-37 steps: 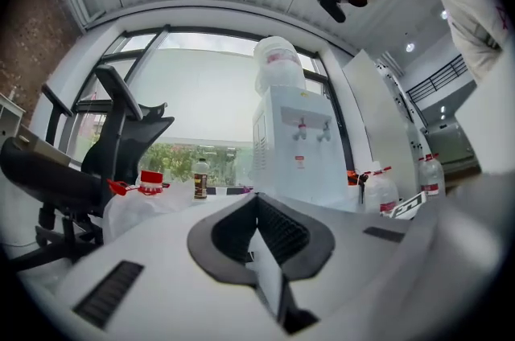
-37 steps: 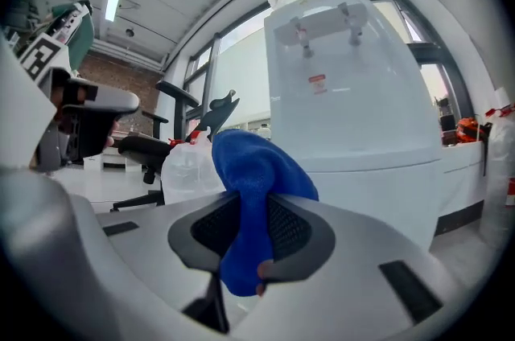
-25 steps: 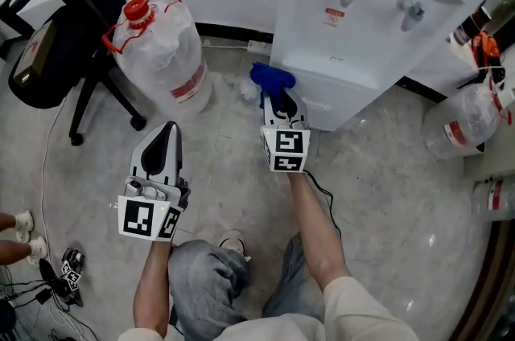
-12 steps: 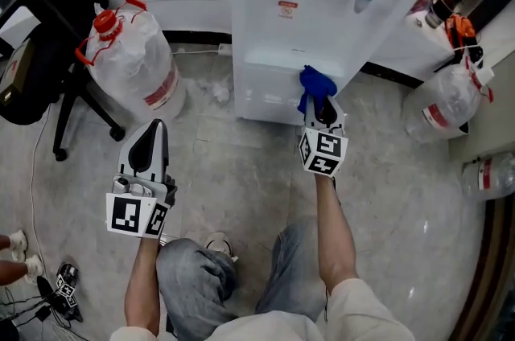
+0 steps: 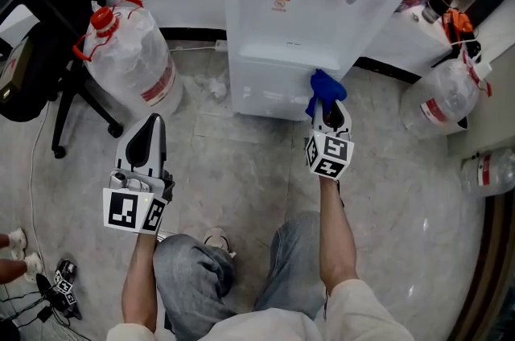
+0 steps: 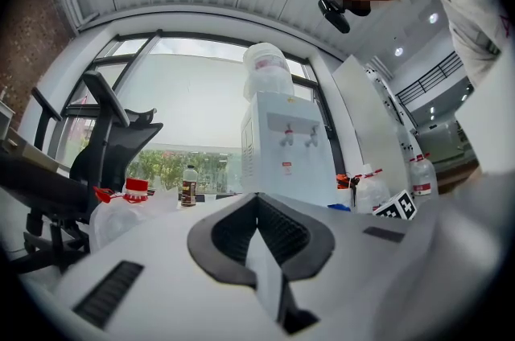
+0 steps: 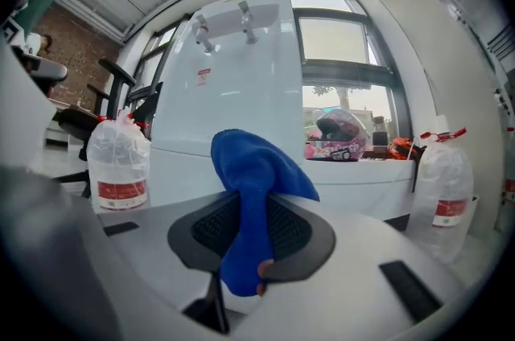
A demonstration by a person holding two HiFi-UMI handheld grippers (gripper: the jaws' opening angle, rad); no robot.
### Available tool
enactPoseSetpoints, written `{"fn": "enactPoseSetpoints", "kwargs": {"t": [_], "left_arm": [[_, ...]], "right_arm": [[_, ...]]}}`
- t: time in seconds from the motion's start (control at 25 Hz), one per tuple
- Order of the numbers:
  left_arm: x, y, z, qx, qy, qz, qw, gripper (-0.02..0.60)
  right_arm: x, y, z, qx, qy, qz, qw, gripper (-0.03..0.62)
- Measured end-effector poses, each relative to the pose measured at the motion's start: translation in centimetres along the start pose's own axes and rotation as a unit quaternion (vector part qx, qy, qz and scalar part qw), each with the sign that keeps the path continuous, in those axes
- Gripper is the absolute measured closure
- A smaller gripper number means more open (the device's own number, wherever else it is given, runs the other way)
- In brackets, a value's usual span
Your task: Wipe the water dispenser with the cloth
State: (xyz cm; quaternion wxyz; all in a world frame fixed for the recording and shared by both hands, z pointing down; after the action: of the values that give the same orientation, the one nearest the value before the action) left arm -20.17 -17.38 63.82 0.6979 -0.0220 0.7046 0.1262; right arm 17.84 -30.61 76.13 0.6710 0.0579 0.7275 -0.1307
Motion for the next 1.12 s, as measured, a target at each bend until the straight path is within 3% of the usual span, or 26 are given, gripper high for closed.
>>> {"fn": "enactPoseSetpoints", "kwargs": {"t": [0.32,0.56,0.84,1.12], "left_arm": [[-0.3,0.4,-0.7,0.017,-0.001,-0.009,0.9998,0.571],[-0.8,0.2,-0.9,0.023,-0.005,-0.022,0.9995,0.571],[-1.1,-0.1,-0.7,0.016,-0.006,-0.026,0.9995,0.571],[-1.6,-1.7,0.8,-0.001,0.012,-0.028,0.9995,0.571]], "right_arm": [[-0.1,-4.1,-14.0,0.133,-0.012,-0.001,0.991,0.497],[0.8,-7.3,-19.8,0.187,-0.007,-0.004,0.982,0.497],[0.3,-9.3,-19.2,0.180,0.000,-0.019,0.983,0.497],[-0.9,-7.6,-11.9,0.115,-0.004,-0.029,0.993,0.497]]}}
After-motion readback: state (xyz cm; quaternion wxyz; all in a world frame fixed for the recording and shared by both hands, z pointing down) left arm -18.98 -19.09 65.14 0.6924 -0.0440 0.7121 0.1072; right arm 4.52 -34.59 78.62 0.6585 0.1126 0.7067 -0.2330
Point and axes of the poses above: the fingertips, and each gripper's own axes: y backward along the fingers, z to its right, x out of its top, the point moved 7 cm from there along y, backward along the fingers, and after that the axes turned 7 degrees about x, right-handed, at the moved point
